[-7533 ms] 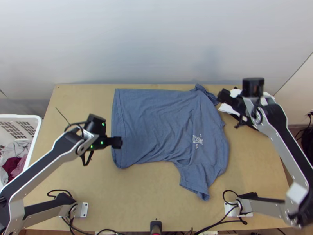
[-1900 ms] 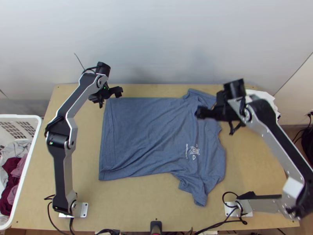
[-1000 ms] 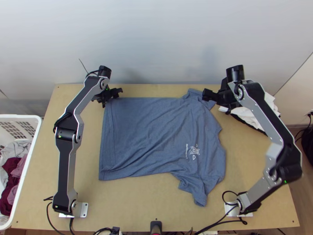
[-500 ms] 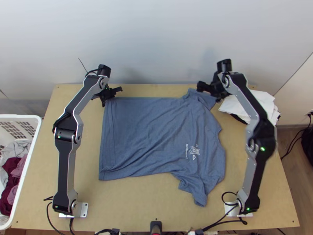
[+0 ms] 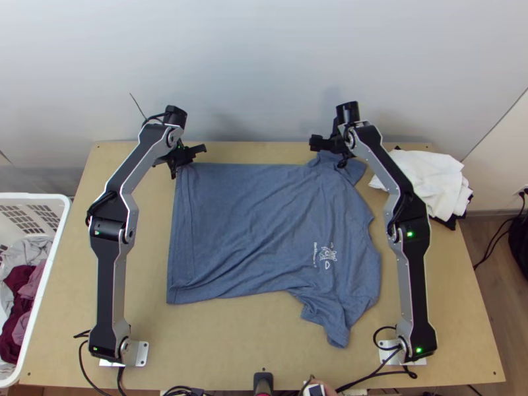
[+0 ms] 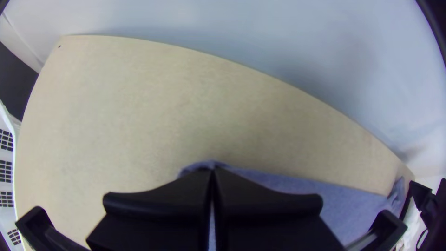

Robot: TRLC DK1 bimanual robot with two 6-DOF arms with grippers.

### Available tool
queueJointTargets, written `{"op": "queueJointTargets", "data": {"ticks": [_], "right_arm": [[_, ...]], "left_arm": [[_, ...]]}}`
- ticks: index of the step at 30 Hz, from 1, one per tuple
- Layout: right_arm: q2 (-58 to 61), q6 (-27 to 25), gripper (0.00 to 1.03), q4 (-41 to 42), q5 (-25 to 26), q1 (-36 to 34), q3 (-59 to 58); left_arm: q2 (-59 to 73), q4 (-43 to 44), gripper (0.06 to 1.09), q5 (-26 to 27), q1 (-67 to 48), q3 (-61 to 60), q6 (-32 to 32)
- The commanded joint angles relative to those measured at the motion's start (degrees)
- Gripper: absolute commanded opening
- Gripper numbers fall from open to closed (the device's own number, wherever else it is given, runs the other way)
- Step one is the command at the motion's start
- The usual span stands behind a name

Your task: Fold the t-shirt

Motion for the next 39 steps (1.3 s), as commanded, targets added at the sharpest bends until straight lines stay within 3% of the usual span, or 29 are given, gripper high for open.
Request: {"op": "queueJointTargets", "data": {"ticks": [1,7,11,16,18,21,22,31,36,39], "right_arm": [[2.03,-3.33,0.98,4.02,2.95,1.78,0.15],[2.82,-4.04,0.97,4.20,5.85,2.74,-1.26],[3.17,-4.30,0.82,4.20,8.04,3.27,-2.05],[3.35,-4.56,0.82,4.20,9.36,3.54,-1.96],[3.44,-5.35,0.66,4.81,10.77,3.62,-1.96],[3.70,-8.17,0.24,6.04,12.00,3.71,-1.87],[3.96,-9.84,0.18,6.57,11.91,3.62,-1.70],[4.05,-10.54,0.04,6.31,12.09,3.62,-1.96],[2.64,-10.89,0.03,6.13,16.48,3.98,-1.70],[0.71,-10.63,0.03,6.13,16.66,3.89,-1.61]], "left_arm": [[-0.39,-0.27,0.10,-0.03,-0.83,-0.08,-0.36],[-0.47,-0.36,0.10,-0.03,-1.53,-0.08,-0.53],[-0.74,-0.36,0.10,0.06,-1.53,-0.08,-0.53],[-1.00,-0.71,0.10,-0.03,-1.27,-0.17,-0.45],[-1.00,-0.71,0.10,0.06,-1.09,-0.08,-0.36],[-1.18,-0.97,0.10,0.06,-1.09,-0.08,-0.45],[-1.26,-1.15,0.10,0.06,-1.09,-0.08,-0.45],[-1.79,-1.50,0.10,0.06,-1.01,-0.08,-0.45],[-2.49,-1.68,0.10,0.14,-1.18,-0.08,-0.45],[-3.29,-1.41,0.10,0.06,-1.36,-0.08,-0.36]]}}
